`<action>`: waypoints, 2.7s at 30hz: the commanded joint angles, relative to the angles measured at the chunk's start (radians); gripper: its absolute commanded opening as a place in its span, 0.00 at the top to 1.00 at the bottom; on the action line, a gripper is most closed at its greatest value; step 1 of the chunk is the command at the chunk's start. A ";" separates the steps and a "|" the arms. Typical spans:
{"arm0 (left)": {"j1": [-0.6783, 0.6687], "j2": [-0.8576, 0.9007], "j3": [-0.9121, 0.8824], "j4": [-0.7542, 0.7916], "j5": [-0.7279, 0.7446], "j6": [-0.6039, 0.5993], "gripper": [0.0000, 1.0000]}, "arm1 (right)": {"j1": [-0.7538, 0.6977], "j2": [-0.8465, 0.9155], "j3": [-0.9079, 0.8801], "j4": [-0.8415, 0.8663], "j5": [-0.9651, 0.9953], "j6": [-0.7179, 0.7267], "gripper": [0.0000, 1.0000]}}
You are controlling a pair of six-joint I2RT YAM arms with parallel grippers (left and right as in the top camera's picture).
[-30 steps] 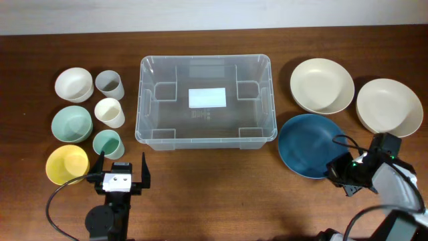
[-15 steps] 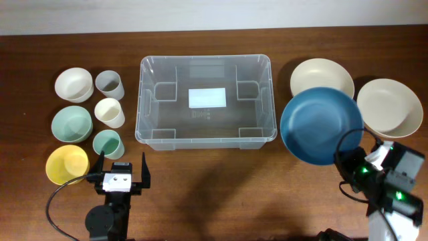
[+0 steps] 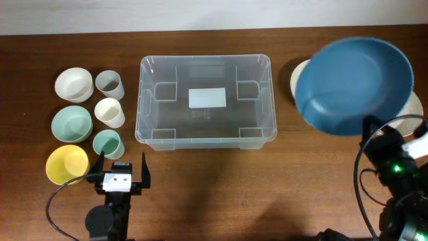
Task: Pack container
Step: 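Lift the teal bowl and carry it left over the container, then lower the teal bowl into the container and open the right gripper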
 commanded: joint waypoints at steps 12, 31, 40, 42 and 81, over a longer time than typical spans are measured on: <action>0.004 -0.010 -0.005 -0.004 -0.004 -0.009 0.00 | 0.814 0.494 0.033 0.482 0.163 0.162 0.96; 0.004 -0.010 -0.005 -0.004 -0.004 -0.009 0.00 | 1.045 1.027 0.333 0.370 0.541 0.139 0.96; 0.004 -0.010 -0.005 -0.004 -0.004 -0.009 0.00 | 1.045 1.117 0.333 0.377 0.499 0.238 0.96; 0.004 -0.010 -0.005 -0.004 -0.004 -0.009 0.00 | 1.045 1.130 0.333 0.381 0.490 0.241 0.96; 0.004 -0.010 -0.005 -0.004 -0.004 -0.009 0.00 | 1.053 1.226 0.333 0.389 0.405 0.248 0.92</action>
